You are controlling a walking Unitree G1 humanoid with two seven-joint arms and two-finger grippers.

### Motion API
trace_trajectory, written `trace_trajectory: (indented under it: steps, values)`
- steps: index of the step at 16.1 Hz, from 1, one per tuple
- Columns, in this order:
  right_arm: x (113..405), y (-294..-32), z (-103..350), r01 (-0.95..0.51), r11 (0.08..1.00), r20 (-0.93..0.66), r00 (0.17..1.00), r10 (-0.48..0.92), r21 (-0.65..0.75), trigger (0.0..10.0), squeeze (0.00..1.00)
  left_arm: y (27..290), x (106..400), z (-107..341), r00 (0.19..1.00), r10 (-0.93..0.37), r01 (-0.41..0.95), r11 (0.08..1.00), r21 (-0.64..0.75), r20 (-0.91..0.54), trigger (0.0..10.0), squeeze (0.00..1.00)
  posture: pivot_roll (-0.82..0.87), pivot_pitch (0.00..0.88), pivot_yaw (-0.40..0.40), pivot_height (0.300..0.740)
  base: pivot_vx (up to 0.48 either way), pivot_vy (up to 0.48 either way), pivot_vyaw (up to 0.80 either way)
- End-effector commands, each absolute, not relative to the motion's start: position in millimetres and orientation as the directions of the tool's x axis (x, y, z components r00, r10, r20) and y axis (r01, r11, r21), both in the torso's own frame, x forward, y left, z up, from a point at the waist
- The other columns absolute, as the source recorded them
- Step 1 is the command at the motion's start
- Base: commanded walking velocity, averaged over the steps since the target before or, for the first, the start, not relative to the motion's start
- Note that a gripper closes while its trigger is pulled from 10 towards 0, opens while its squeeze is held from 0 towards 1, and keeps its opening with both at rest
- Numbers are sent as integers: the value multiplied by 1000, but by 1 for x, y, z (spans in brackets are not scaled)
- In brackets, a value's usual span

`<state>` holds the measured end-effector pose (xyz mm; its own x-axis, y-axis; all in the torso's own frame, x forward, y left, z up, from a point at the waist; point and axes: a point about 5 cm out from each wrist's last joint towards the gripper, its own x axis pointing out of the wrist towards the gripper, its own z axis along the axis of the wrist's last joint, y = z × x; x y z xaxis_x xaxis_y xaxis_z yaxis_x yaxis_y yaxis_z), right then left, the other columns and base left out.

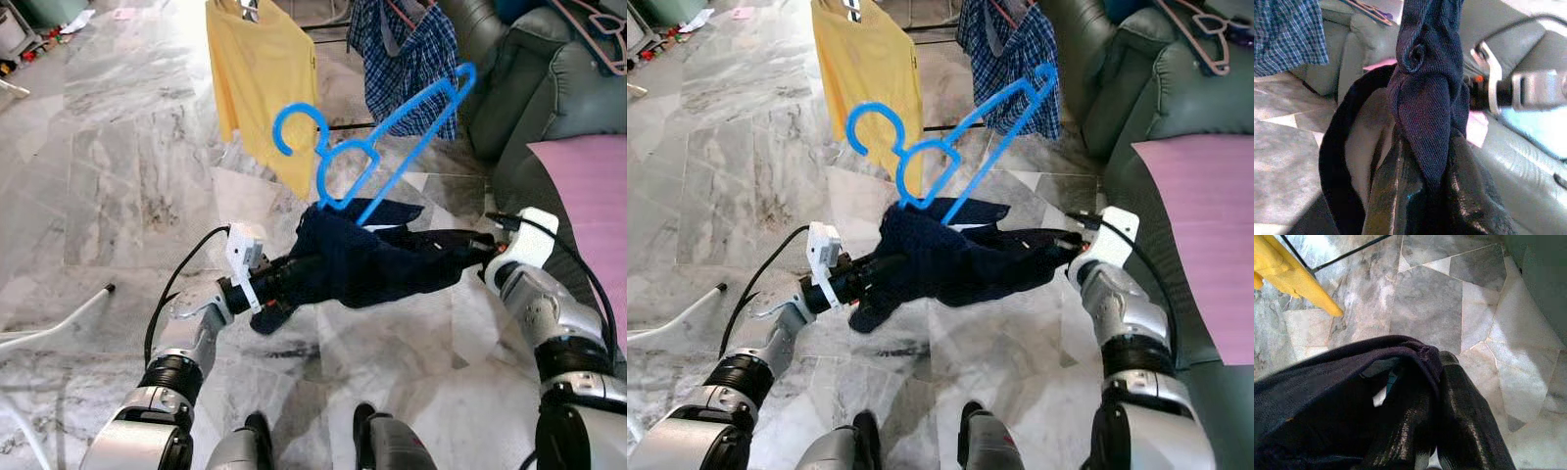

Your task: Hang hanger

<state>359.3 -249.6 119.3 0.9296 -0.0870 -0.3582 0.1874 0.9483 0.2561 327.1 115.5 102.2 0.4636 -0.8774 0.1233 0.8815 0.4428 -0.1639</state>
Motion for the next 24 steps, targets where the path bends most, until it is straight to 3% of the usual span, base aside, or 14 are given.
trace_trajectory:
  steps: [1,7,11,15,16,19,24]
  values:
    - [367,-262,143,210,939,-295,947,-127,272,0,0,126,315,82,438,-898,889,425,-171,42,0,0,-212,269,51,740,0,0,0]
    - [381,-288,201,287,836,-199,956,-216,468,0,0,126,299,70,335,-942,927,329,-181,4,0,0,-233,273,50,740,0,0,0]
    - [382,-290,200,303,832,-210,951,-229,464,0,0,123,293,70,264,-965,947,258,-191,8,0,0,-231,272,51,740,0,0,0]
    - [387,-285,233,235,858,-101,972,-213,458,0,0,126,284,58,236,-969,957,244,-159,-70,0,0,-230,276,53,740,0,0,0]
    - [387,-278,257,167,908,-8,984,-178,385,0,0,129,282,53,246,-963,955,260,-146,-108,0,0,-232,277,54,740,0,0,0]
    - [383,-258,261,77,974,28,996,-85,212,0,0,129,295,56,444,-893,887,450,-102,-76,0,0,-237,274,52,740,0,0,0]
    - [364,-257,215,132,984,-42,991,-128,118,0,0,135,314,68,659,-751,746,647,-161,34,0,0,-228,270,52,740,0,0,0]
